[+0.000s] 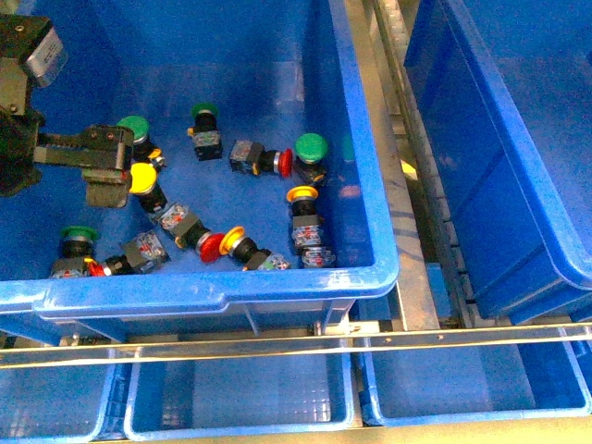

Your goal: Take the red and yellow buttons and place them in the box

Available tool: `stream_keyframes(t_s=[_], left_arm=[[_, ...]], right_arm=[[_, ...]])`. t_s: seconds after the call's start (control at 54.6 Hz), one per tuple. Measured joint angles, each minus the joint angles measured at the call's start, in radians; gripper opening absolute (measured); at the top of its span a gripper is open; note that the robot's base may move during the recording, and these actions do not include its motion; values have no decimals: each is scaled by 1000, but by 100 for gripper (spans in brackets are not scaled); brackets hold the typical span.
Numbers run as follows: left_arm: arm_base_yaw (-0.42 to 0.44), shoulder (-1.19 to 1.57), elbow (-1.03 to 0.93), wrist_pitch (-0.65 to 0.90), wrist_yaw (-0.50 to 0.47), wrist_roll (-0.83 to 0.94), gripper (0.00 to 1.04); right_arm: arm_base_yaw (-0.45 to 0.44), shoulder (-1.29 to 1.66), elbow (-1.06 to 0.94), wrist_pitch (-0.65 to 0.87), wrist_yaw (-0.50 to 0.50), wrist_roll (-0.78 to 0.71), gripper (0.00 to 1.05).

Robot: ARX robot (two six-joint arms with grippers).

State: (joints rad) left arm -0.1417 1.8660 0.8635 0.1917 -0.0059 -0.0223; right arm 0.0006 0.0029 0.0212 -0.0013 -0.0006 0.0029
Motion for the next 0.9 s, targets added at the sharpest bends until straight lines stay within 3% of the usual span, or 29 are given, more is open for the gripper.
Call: stream_keyframes(t_s=[0.439,0.897], left_arm=[[10,238,196,4,66,79,97],[12,307,240,5,77,101,97]], right_arm=[[0,0,0,0,0,0,99],[0,0,0,0,0,0,99]])
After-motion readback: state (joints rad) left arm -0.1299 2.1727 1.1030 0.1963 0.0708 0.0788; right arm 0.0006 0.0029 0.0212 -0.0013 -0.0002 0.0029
